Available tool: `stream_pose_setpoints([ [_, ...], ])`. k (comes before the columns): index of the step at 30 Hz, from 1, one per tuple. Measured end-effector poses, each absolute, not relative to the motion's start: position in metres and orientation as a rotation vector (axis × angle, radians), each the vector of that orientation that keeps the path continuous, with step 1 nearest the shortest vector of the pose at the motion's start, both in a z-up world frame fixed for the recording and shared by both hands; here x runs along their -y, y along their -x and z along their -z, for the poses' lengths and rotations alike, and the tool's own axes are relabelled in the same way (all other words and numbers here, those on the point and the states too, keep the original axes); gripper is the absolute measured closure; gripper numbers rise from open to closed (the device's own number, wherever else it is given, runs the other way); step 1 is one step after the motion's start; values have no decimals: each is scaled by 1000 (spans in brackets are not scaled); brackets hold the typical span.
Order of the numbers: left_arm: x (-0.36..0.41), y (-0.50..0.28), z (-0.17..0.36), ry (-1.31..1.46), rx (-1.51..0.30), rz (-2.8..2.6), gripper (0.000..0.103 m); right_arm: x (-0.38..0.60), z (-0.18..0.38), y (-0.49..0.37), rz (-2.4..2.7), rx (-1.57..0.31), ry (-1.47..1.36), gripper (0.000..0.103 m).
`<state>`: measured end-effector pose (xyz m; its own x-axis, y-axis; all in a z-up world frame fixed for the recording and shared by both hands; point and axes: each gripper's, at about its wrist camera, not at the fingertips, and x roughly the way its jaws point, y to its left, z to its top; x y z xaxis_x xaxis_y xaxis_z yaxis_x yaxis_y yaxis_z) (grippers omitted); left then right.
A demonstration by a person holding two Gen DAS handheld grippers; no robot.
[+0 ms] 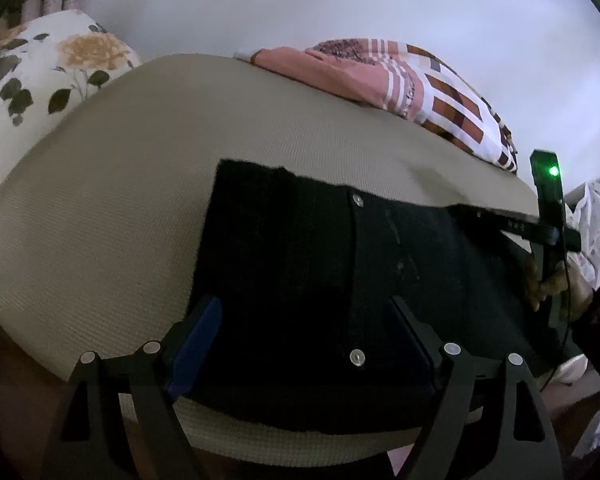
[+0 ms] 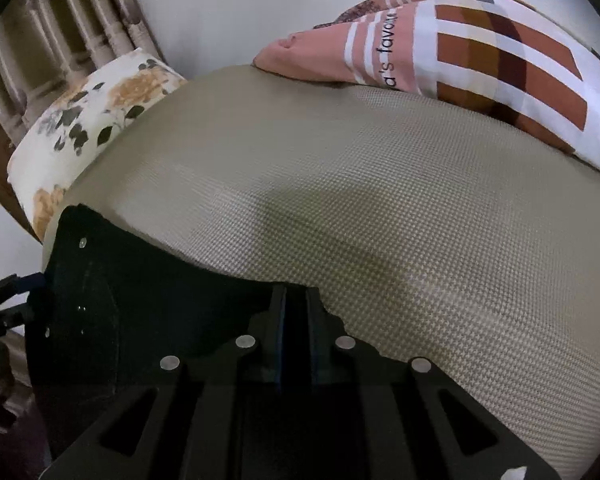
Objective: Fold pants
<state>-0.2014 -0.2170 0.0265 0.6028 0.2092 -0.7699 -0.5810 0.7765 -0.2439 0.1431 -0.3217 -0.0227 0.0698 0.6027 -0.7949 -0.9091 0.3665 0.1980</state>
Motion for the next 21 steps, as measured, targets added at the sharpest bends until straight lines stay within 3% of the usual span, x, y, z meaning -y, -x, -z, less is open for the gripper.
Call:
stream_pose_setpoints([
  [14, 143, 207, -19, 633, -674, -536, 20, 322, 24, -145, -1140, -915, 375, 94],
  [17, 135, 184, -13, 479, -772, -601, 21, 324, 24, -150, -1116, -926, 349, 81],
  [21, 123, 163, -5, 433, -834, -613, 21, 324, 24, -149, -1107, -922, 352, 79],
])
